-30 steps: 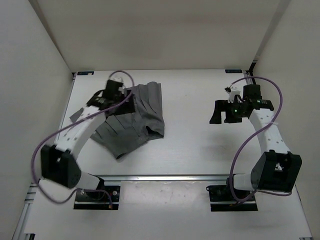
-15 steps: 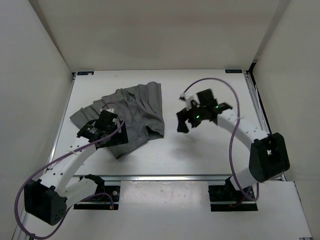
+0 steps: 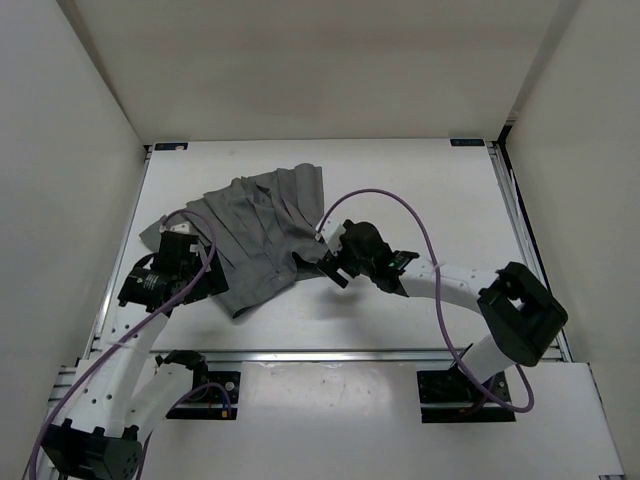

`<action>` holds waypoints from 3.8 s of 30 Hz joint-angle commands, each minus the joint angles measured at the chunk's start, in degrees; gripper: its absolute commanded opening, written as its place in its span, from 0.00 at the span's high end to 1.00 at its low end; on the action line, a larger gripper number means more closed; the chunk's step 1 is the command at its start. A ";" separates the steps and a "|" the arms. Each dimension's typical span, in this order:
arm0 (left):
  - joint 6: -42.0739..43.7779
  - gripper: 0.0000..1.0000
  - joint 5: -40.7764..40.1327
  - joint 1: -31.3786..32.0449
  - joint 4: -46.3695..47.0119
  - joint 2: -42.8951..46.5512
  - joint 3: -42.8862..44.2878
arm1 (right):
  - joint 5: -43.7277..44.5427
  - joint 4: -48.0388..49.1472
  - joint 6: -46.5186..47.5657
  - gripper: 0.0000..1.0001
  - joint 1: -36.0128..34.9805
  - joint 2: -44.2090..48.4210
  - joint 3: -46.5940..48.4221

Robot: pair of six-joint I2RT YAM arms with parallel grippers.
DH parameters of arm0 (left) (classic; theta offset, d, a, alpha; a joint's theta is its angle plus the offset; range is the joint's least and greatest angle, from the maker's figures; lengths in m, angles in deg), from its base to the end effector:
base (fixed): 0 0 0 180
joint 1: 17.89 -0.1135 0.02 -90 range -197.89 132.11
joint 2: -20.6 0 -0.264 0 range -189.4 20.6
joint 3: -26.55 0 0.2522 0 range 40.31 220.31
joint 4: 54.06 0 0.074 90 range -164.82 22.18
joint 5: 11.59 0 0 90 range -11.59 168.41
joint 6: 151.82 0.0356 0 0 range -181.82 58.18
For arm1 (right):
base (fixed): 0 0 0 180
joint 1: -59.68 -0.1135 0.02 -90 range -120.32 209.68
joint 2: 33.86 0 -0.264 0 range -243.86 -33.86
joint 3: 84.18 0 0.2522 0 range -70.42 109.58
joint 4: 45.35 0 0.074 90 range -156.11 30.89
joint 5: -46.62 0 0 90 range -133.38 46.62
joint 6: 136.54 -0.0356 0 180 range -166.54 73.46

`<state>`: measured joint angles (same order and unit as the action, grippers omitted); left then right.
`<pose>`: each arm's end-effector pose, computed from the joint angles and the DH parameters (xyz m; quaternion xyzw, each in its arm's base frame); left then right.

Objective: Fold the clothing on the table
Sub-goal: Flatten the skirt out

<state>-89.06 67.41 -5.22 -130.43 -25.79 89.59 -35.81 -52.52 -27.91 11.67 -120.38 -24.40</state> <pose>0.1327 -0.0229 0.2828 -0.1467 0.9499 -0.0018 0.2759 0.2175 0.2346 0.2026 -0.4578 0.7529 0.0626 0.4686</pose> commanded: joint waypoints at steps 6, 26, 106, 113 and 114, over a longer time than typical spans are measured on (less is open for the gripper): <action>2.99 0.01 2.38 -2.38 0.12 -0.98 3.90 | -4.67 6.68 -1.85 0.07 -2.53 -3.91 5.65; 8.00 0.02 5.11 -7.13 -2.34 0.07 6.97 | -0.03 0.53 -2.20 0.07 -4.46 -18.07 15.51; -50.53 0.07 6.26 13.26 57.07 -6.16 -36.88 | -33.33 -31.99 -10.99 0.05 33.25 5.84 8.21; -47.12 0.78 11.43 11.42 61.82 -10.47 -35.74 | -42.85 -32.25 -13.09 0.01 35.87 4.09 8.64; -46.68 1.00 13.18 10.46 60.86 -10.56 -35.48 | -46.73 -33.21 -13.70 0.01 35.71 3.30 9.61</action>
<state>-138.19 76.61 7.06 -70.37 -36.17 53.42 -72.39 -83.86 -40.24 46.16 -115.86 -18.32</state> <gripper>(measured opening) 0.158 0.988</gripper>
